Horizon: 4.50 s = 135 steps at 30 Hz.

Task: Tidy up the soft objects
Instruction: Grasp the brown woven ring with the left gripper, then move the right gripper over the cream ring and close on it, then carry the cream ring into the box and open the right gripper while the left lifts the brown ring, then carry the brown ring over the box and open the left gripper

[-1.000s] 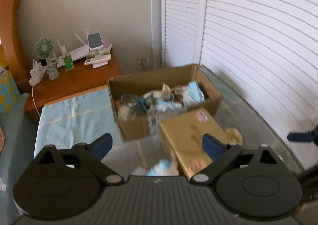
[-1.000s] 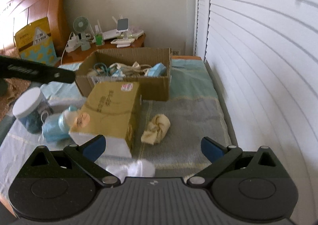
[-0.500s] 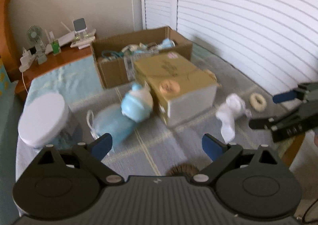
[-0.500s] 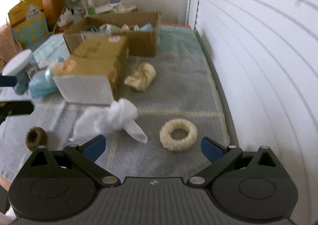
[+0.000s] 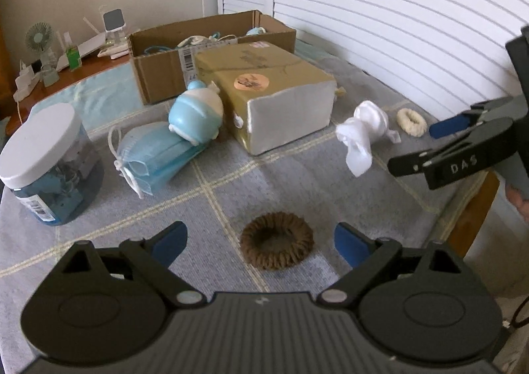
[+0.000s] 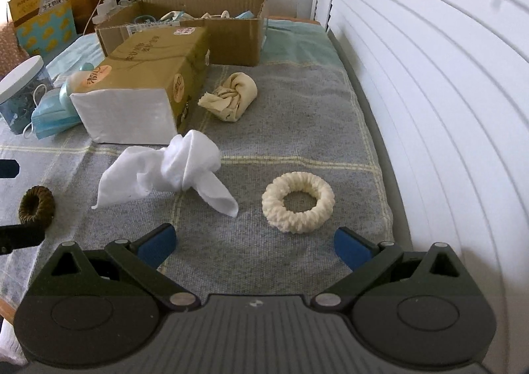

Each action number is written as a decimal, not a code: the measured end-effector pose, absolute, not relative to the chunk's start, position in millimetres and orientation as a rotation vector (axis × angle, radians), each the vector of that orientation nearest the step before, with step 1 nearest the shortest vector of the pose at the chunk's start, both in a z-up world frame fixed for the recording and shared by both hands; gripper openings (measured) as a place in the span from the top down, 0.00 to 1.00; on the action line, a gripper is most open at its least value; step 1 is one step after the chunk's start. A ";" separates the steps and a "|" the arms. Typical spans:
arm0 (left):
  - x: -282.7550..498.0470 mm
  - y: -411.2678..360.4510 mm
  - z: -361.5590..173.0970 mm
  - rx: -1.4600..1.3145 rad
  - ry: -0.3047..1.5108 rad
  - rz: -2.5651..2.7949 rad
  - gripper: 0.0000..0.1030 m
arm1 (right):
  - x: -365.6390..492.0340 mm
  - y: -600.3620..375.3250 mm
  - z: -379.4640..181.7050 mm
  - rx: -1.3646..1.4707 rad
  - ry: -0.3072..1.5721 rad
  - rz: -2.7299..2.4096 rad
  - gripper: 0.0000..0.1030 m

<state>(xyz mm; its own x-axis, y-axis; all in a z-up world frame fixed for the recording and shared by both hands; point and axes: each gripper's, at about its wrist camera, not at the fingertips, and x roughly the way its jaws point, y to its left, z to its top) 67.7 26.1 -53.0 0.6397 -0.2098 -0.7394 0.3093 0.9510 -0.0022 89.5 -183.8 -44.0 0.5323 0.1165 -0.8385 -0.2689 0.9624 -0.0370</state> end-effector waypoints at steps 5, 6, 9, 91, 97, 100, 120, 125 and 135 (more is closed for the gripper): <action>66.2 24.7 -57.4 0.131 0.846 -0.309 0.28 | 86.3 -184.9 -44.8 -0.166 0.968 0.230 0.00; 64.7 25.1 -57.9 0.120 0.844 -0.315 0.29 | 85.5 -184.9 -45.0 -0.166 0.964 0.231 0.00; 61.8 23.4 -57.8 0.113 0.835 -0.313 0.36 | 83.4 -185.6 -45.5 -0.164 0.951 0.231 0.00; 83.0 65.6 5.3 0.099 0.749 -0.293 0.60 | 126.5 -144.7 43.1 -0.169 0.686 0.273 0.54; 93.4 81.3 12.8 0.076 0.728 -0.271 0.60 | 171.7 -119.9 53.7 -0.194 0.652 0.317 0.54; 99.8 86.9 14.6 0.067 0.720 -0.266 0.60 | 197.9 -108.1 54.3 -0.202 0.650 0.337 0.54; 134.0 85.4 15.9 0.073 0.739 -0.262 0.60 | 221.7 -89.7 24.1 -0.265 0.699 0.390 0.00; 143.1 78.6 27.3 0.085 0.735 -0.275 0.60 | 193.1 -102.9 32.2 -0.226 0.691 0.367 0.00; 207.7 66.8 54.5 0.107 0.709 -0.252 0.60 | 145.8 -130.9 31.7 -0.167 0.706 0.314 0.00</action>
<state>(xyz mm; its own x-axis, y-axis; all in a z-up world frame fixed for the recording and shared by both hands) 207.7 66.8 54.5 0.7304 -0.1924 -0.6554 0.2646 0.9643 0.0118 145.8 -130.9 31.7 0.7166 0.2262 -0.6598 -0.3379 0.9401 -0.0447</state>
